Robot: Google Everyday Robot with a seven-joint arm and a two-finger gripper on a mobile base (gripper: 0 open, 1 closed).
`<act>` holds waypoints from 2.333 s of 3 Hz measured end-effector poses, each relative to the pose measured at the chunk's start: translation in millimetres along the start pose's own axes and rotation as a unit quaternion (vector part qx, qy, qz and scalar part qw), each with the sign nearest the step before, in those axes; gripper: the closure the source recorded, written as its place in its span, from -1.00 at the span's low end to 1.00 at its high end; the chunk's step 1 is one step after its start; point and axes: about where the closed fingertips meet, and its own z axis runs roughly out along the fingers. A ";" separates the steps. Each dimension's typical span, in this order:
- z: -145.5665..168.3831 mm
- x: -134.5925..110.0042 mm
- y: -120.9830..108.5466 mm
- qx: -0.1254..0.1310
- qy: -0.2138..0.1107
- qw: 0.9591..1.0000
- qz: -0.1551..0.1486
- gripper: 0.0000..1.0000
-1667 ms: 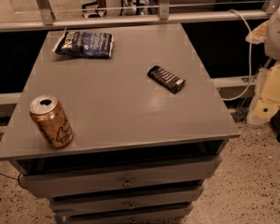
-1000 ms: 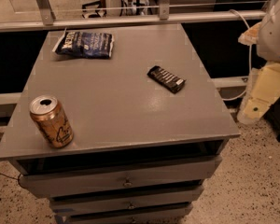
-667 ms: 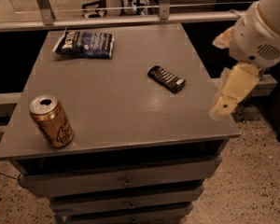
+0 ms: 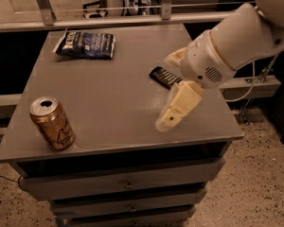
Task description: Knock orange can over
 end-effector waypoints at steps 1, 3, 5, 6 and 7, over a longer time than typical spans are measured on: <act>3.9 -24.1 8.6 -0.014 -0.037 0.999 0.005 -1.00; 18.0 -37.2 10.4 -0.019 -0.063 0.998 -0.009 -1.00; 82.3 -95.7 17.1 -0.046 -0.141 0.987 -0.060 -1.00; 107.8 -118.0 26.3 -0.060 -0.162 0.982 -0.081 -1.00; 133.5 -132.0 35.7 -0.074 -0.183 0.976 -0.096 -1.00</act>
Offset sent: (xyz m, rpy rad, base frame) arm -0.0050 0.0237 0.0108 0.0789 0.0113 0.0178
